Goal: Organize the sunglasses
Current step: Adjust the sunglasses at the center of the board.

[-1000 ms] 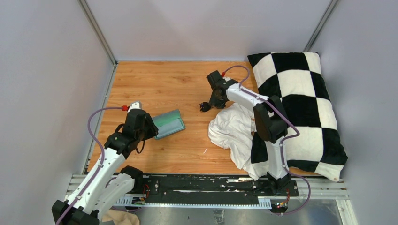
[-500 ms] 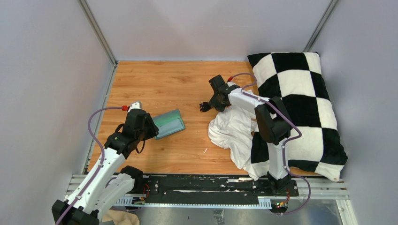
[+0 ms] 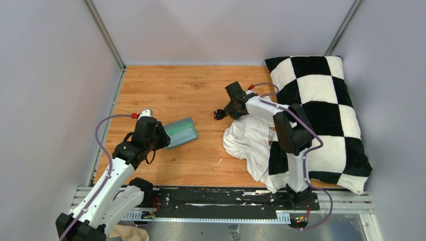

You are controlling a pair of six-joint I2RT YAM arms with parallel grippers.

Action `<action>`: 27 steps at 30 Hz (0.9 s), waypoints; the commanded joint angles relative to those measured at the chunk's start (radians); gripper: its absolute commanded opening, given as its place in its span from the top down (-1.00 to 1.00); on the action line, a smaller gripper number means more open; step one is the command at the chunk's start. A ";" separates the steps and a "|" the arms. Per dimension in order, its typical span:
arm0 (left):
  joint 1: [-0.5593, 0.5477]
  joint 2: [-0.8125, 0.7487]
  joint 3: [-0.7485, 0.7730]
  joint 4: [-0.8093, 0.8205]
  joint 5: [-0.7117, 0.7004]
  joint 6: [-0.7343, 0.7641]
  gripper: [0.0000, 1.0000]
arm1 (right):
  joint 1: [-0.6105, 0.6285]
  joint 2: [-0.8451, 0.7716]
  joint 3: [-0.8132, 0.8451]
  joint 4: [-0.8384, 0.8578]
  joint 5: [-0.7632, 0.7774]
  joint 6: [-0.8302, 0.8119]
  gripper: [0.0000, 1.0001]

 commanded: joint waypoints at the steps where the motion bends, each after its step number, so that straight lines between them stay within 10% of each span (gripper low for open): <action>1: 0.004 0.003 -0.013 0.001 0.021 0.012 0.13 | -0.014 0.014 0.006 -0.012 0.052 0.079 0.25; 27: 0.004 0.007 -0.025 0.012 0.029 0.013 0.13 | 0.000 0.176 0.254 -0.106 0.030 -0.177 0.52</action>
